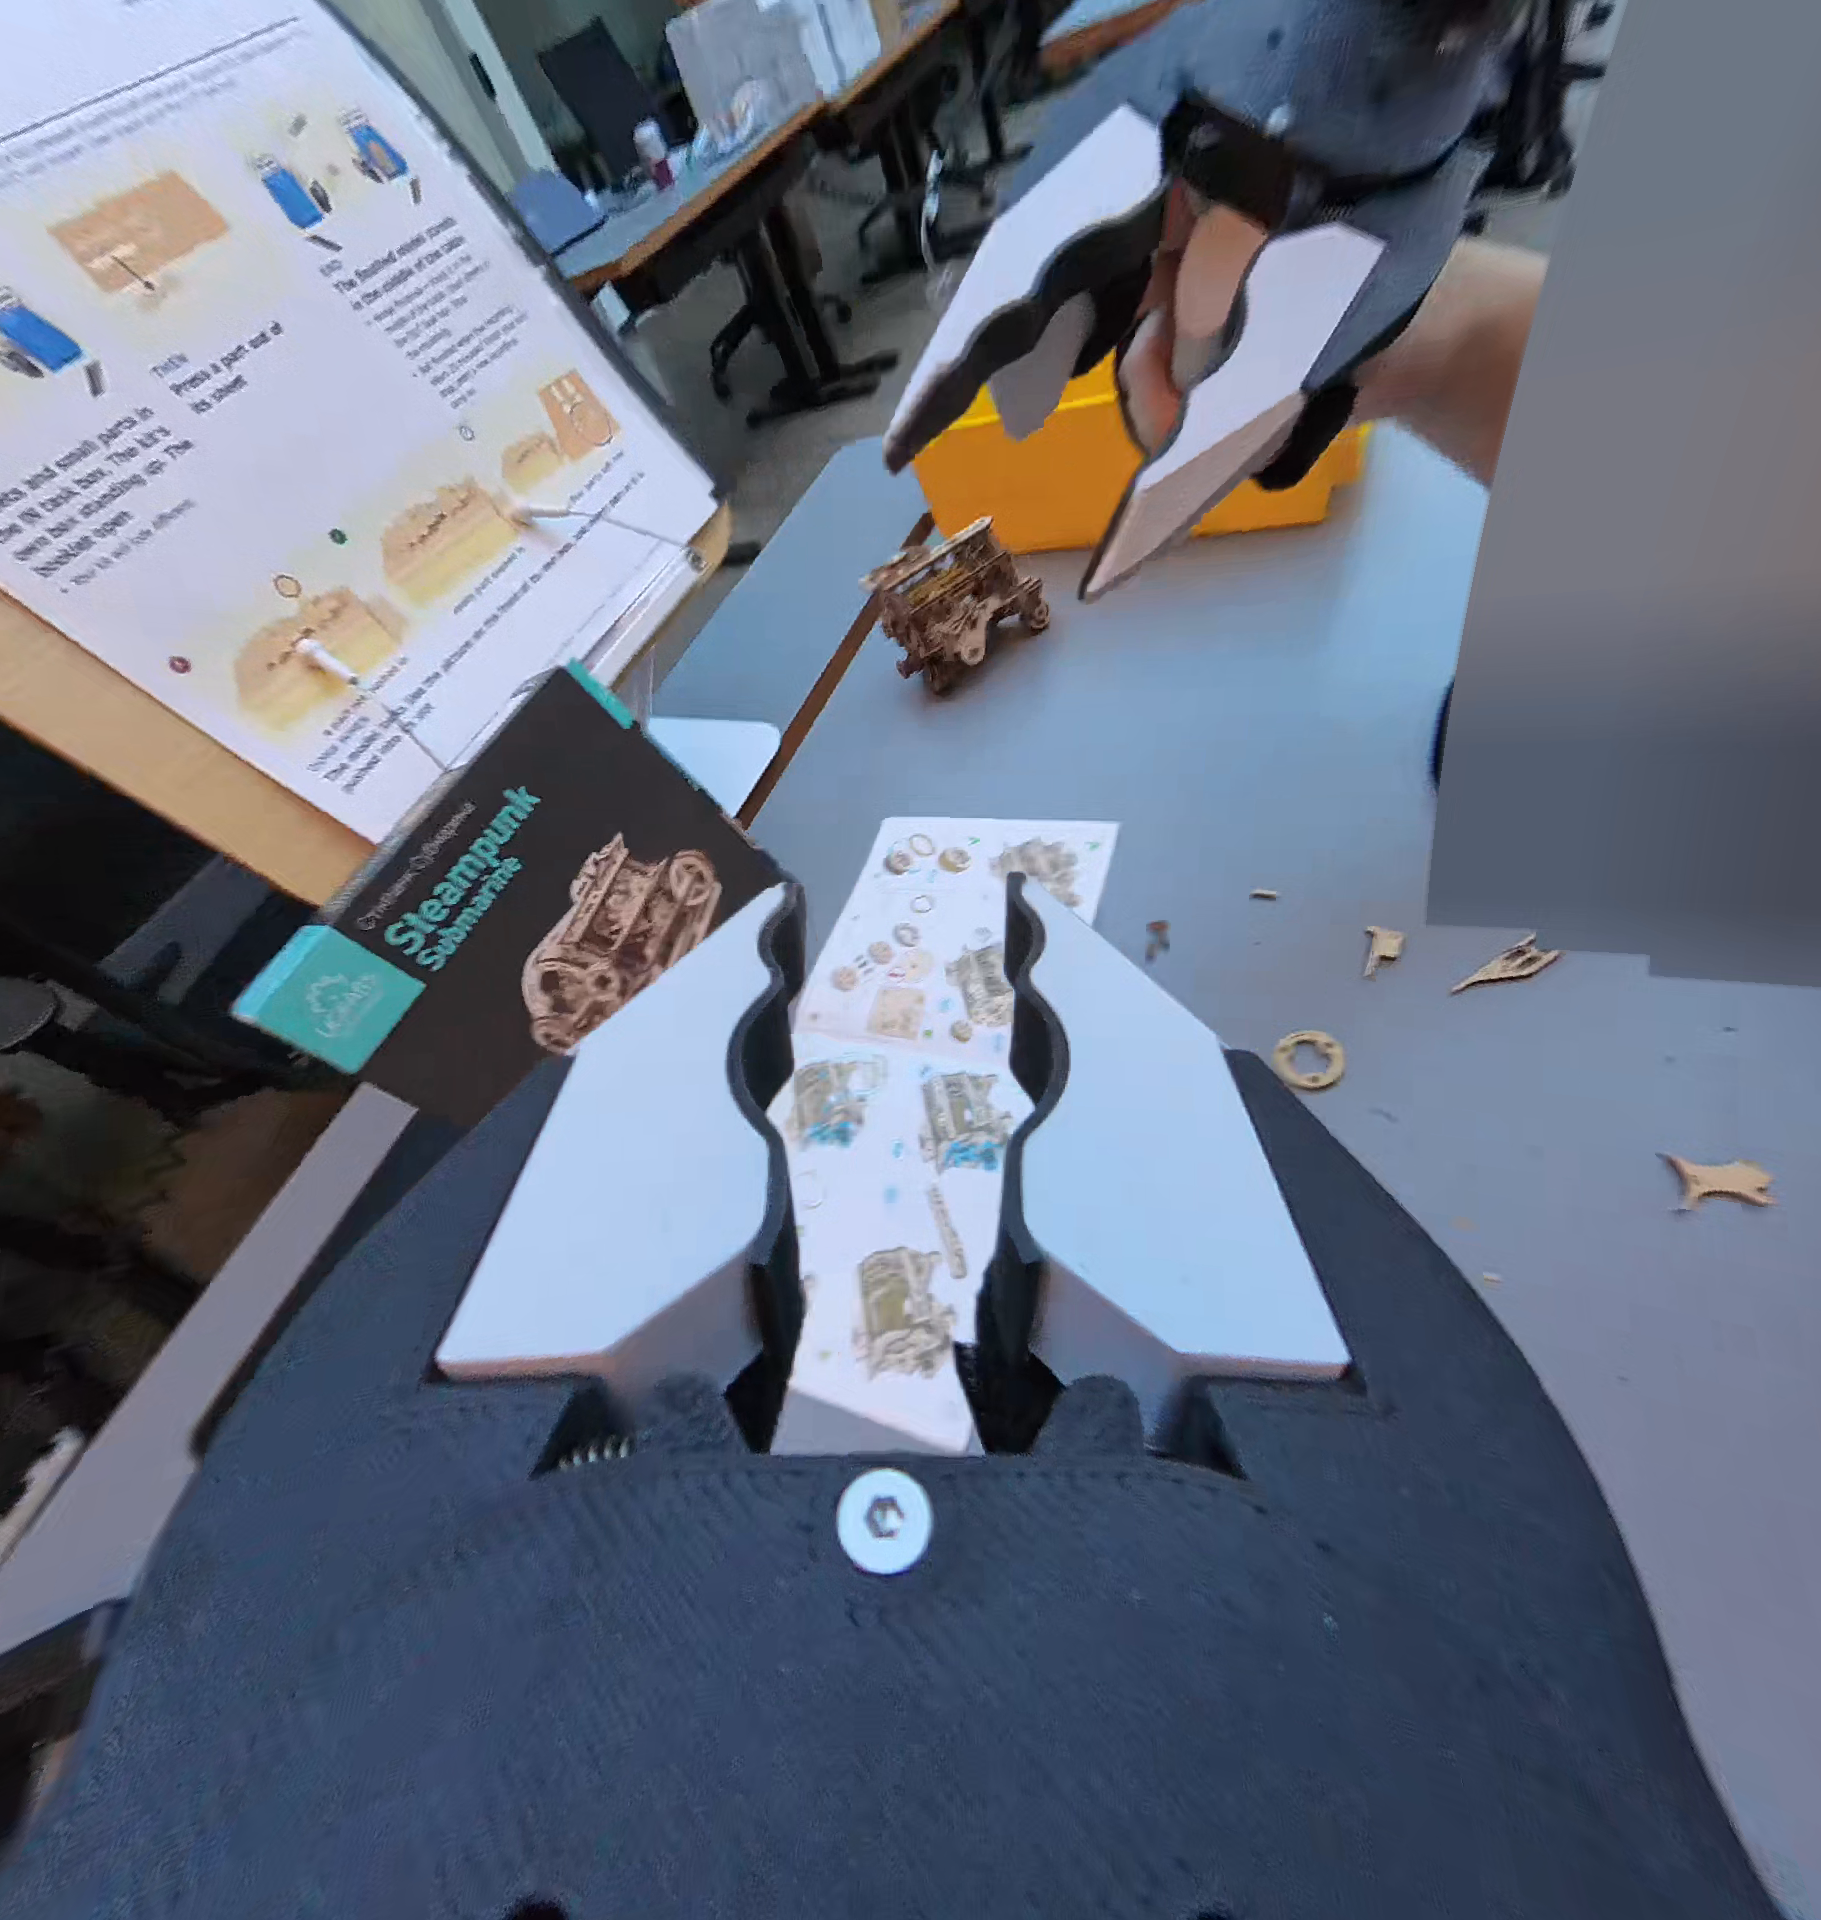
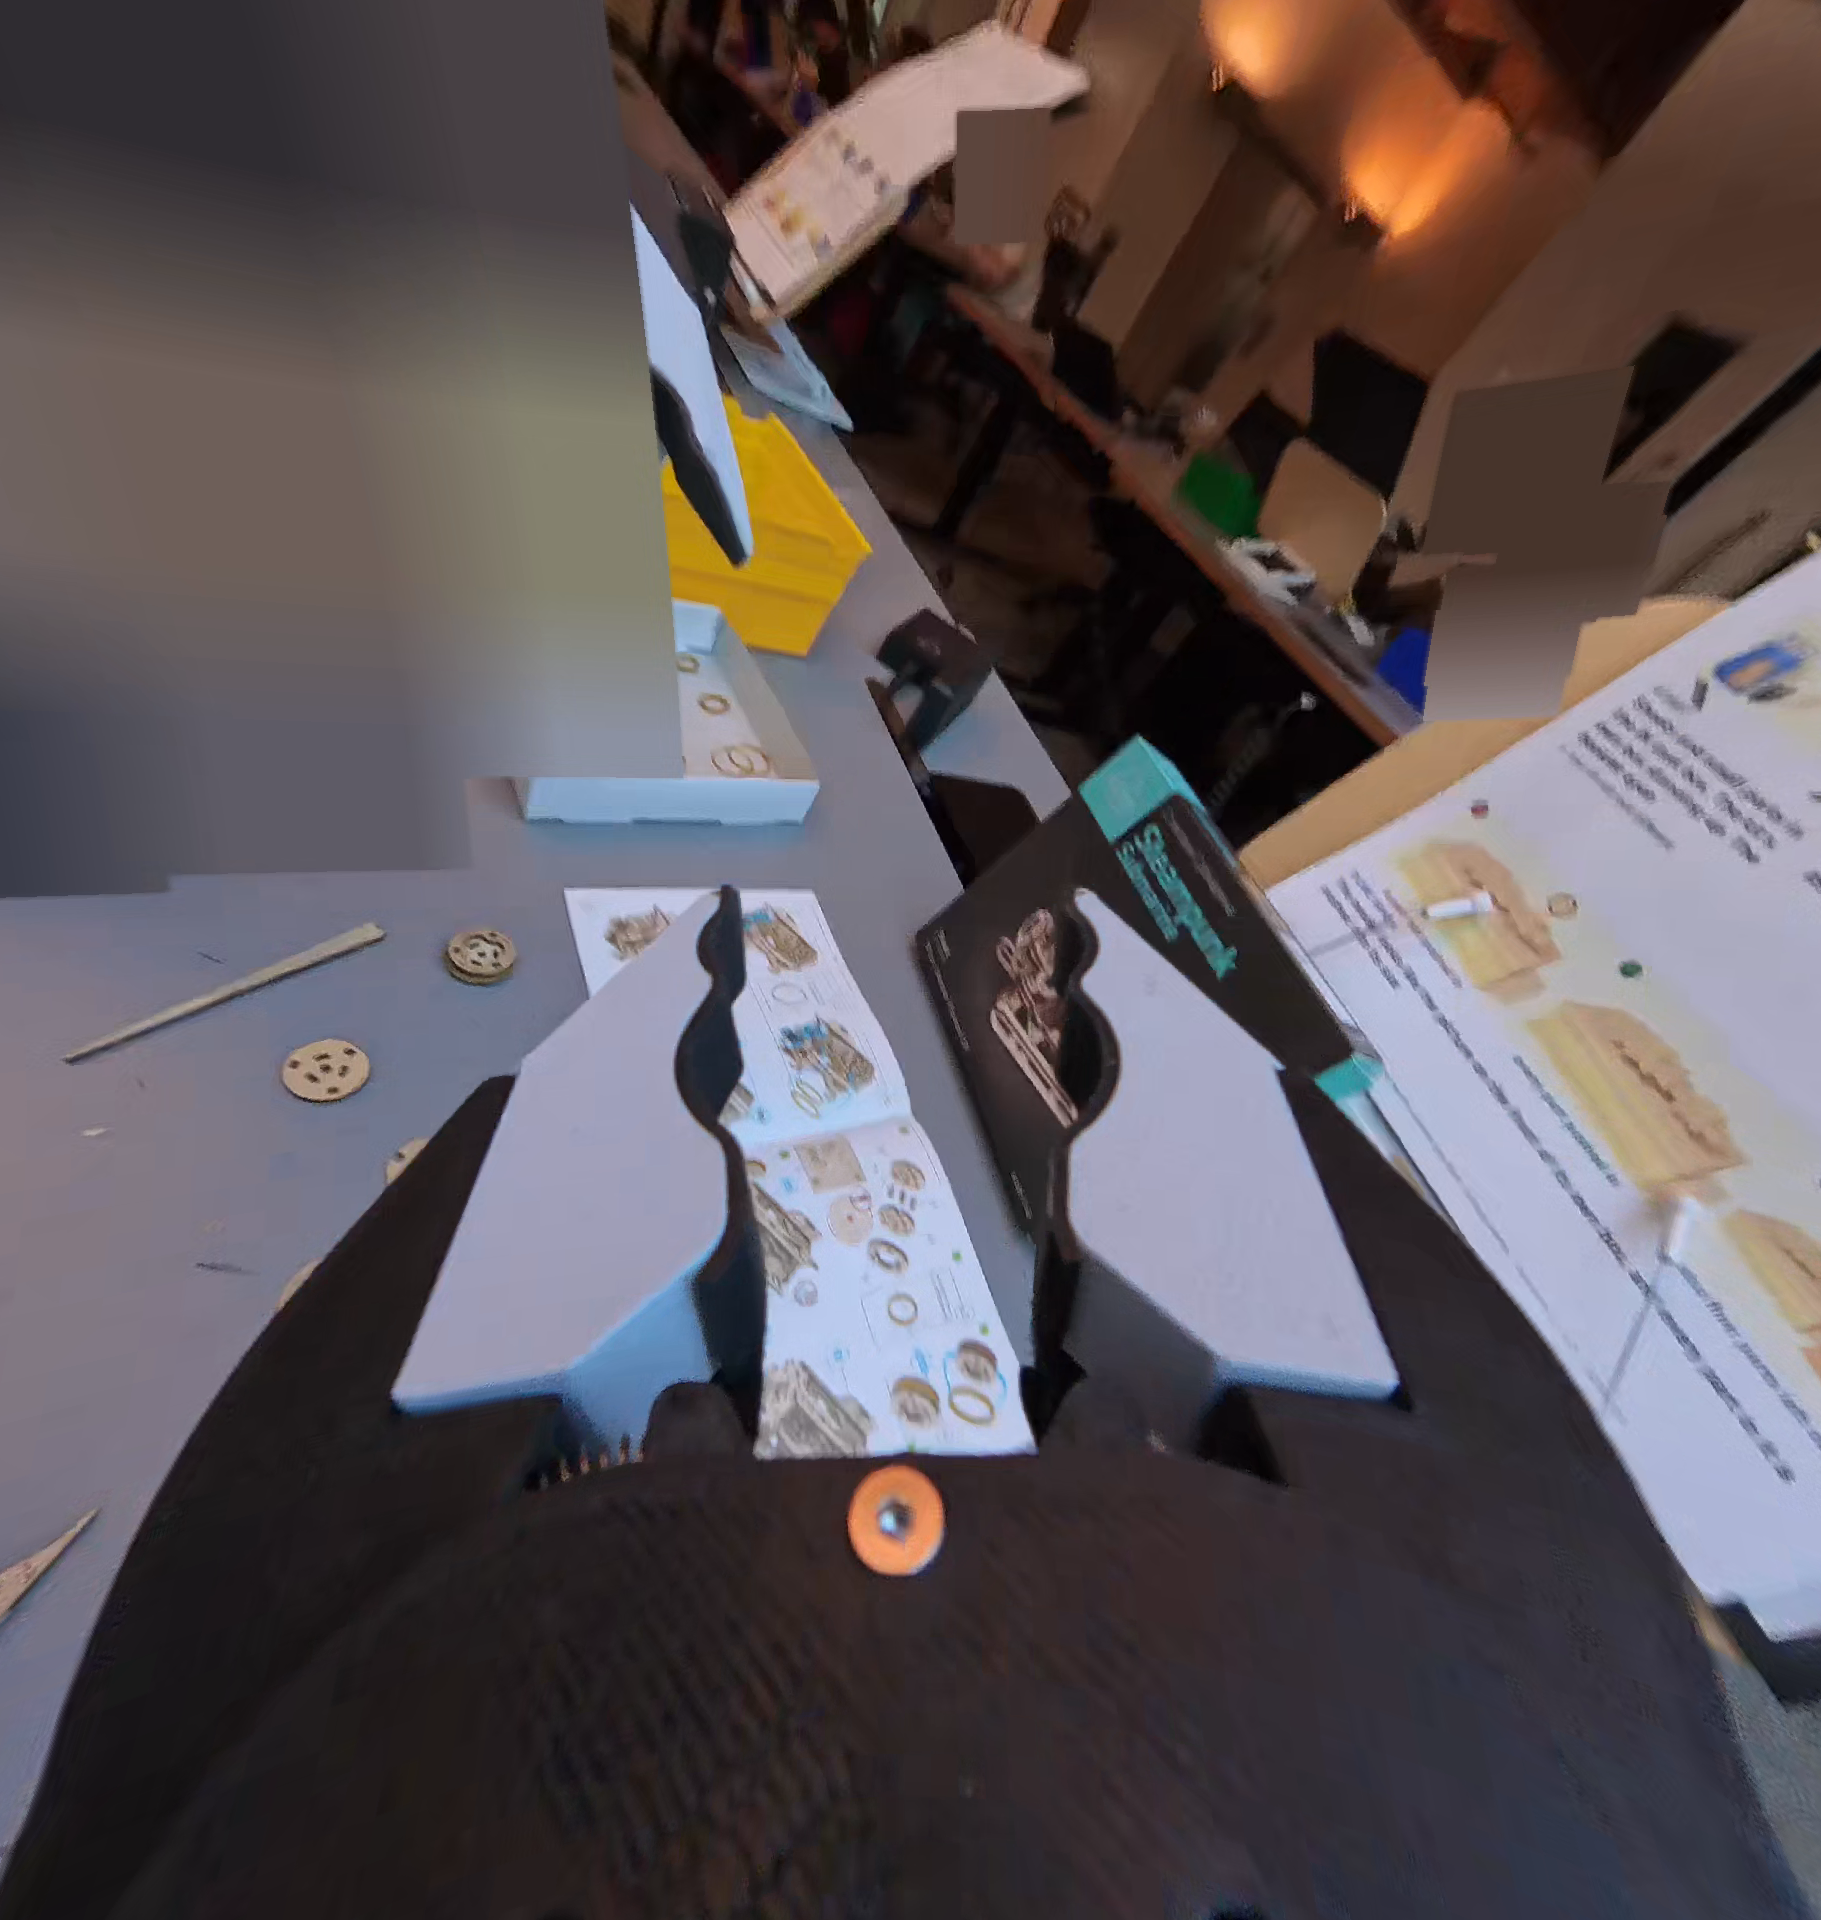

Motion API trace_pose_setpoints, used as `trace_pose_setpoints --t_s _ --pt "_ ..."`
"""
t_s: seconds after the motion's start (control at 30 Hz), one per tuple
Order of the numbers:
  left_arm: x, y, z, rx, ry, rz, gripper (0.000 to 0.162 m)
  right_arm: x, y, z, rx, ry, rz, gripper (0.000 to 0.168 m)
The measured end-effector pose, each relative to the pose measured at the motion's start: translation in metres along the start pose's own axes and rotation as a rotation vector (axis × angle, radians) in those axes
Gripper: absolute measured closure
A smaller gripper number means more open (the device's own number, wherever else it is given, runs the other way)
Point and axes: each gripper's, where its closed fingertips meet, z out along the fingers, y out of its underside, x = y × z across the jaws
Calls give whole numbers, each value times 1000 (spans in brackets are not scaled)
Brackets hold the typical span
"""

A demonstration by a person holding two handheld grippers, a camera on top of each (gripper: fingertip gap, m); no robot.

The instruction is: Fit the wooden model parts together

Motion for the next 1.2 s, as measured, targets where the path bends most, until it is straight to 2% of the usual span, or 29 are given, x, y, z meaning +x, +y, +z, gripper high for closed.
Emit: trace_pose_setpoints --t_s 0.03,0.1,0.17,0.27,0.33,0.4,0.47,0.5,0.57,0.63,0.7,0.8,0.93,1.03,1.2 --pt "-14 2 3 -39 -64 23 127 11 9 1 -57 50 16 111" --pt "-34 2 9 -1 -176 25 130 13 20 4 -39 78 19 112" --pt "-25 8 16 40 -108 4 134 -8 34 8 -27 -46 -9 116" --pt "-40 25 16 15 -149 -19 131 -9 63 11 -108 -78 22 118" --pt "-42 17 12 98 -115 -110 130 -19 64 17 -65 -141 119 118" --pt "-42 6 6 191 -73 -185 129 -39 55 29 35 -235 319 116" --pt "-45 2 -2 232 -66 -208 129 -73 51 40 120 -373 528 115" --pt "-46 2 -5 237 -71 -206 129 -90 57 46 112 -422 569 114" --pt "-51 3 -11 232 -93 -193 130 -131 74 57 -6 -525 519 114" --pt "-54 3 -17 234 -102 -184 130 -165 93 64 -161 -584 323 112" --pt "-55 3 -22 240 -100 -189 130 -188 93 70 -175 -612 199 114" --pt "-57 4 -26 247 -101 -203 130 -201 99 87 -268 -582 290 120" --pt "-65 1 -32 267 -157 -183 133 -206 104 98 -379 -507 441 120" --pt "-68 -6 -40 309 -188 -172 134 -206 105 99 -400 -444 416 122" --pt "-68 -6 -44 318 -172 -190 134 -215 118 96 -427 -506 243 123"
